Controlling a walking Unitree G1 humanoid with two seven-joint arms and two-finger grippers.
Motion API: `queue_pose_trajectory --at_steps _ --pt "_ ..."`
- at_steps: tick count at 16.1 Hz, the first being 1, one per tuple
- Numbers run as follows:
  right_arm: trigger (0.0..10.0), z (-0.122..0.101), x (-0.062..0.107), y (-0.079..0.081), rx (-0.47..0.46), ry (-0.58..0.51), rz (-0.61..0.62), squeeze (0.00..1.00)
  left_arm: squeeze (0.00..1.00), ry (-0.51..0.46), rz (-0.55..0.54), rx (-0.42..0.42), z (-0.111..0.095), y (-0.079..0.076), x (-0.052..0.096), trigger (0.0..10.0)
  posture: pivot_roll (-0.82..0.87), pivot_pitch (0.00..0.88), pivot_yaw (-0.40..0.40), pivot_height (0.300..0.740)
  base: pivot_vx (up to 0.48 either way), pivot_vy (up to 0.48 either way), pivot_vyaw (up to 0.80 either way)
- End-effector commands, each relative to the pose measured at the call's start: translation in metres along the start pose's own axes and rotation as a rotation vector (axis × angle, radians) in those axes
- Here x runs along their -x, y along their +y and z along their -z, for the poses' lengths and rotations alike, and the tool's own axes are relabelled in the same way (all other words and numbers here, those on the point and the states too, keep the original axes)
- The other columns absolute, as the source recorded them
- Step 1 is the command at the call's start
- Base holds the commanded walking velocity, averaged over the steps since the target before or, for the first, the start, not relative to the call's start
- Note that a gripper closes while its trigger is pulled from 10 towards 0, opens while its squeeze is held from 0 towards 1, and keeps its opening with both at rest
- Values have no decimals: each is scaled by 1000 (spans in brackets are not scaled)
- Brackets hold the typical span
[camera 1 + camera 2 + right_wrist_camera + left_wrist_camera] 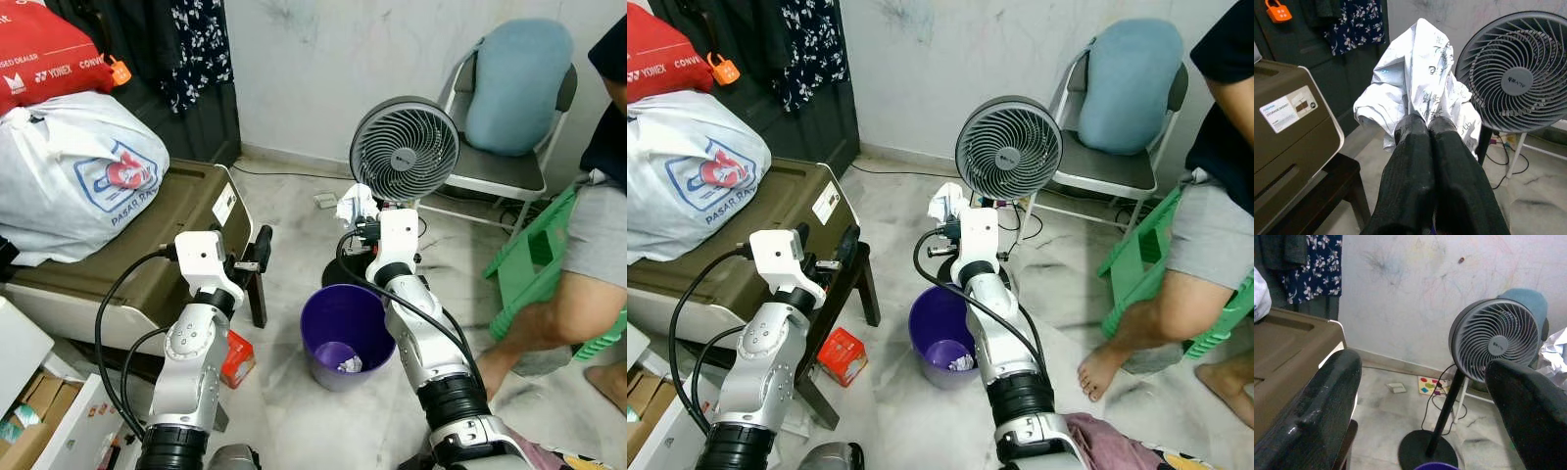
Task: Clean up the room
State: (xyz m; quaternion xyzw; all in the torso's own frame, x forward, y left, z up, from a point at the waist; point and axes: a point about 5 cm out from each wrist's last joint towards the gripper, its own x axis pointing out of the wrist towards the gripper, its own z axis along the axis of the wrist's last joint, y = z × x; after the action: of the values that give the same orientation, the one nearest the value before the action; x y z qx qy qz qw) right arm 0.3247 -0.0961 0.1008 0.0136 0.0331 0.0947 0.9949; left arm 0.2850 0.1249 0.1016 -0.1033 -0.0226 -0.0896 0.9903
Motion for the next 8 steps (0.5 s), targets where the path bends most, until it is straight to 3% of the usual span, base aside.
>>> queue_pose_trajectory --at_steps 1,8 --pt "10000 -4 -2 -1 5 -9 1 0 0 -9 12 -3 -3 -2 -2 10000 68 0 -22 740 334 0 0" --pt "10000 -4 -2 0 6 -12 -5 0 0 -9 8 -2 -3 -2 -1 10000 68 0 -25 740 380 0 0"
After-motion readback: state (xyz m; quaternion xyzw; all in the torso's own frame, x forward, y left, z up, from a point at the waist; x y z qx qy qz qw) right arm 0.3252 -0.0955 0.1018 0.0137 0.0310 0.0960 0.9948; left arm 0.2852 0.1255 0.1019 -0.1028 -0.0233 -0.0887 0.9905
